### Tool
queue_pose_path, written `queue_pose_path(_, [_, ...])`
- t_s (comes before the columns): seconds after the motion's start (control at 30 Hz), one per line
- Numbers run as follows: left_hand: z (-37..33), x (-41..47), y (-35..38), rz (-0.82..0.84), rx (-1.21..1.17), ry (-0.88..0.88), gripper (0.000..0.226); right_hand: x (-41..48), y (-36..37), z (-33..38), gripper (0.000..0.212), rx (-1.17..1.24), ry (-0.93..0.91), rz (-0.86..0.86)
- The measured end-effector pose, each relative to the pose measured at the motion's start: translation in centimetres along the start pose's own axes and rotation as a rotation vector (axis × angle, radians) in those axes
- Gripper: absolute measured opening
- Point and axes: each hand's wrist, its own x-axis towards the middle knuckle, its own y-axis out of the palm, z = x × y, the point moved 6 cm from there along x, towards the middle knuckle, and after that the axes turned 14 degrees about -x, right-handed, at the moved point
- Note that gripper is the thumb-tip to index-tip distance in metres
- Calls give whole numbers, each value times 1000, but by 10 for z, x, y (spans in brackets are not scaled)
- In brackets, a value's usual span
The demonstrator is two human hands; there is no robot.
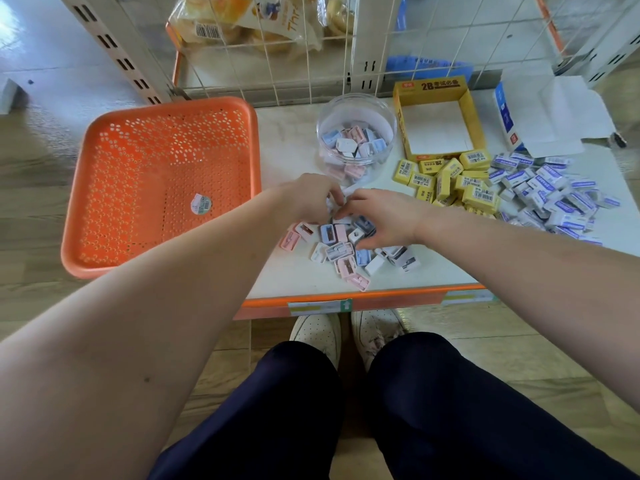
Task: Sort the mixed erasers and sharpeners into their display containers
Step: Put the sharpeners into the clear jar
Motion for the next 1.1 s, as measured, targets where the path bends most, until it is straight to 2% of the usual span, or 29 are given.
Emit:
queue_pose_path(0.17, [-5,-2,2,26,59,82,47,4,-3,1,53,22,15,-38])
queue_pose_path(0.43, [6,-2,3,-4,107,84,45,2,-7,-8,37,-11,105,-94])
queue_pose_path(0.63, [7,0,-7,-109,3,98,41,1,-9,-14,49,-73,167,-106])
queue_pose_path(0.77, [4,-1,-9,-119,-26,112,40,4,-5,-11,25,-73,185,-114])
queue_pose_path(0.9, [5,-3,-9,-99,-23,105,42,4,-13,-12,34,-6,225,-139])
queue_pose_path(1.1, [0,-7,-18,-96,-68,127,46,-3,-25,-16,35,117,240,-238])
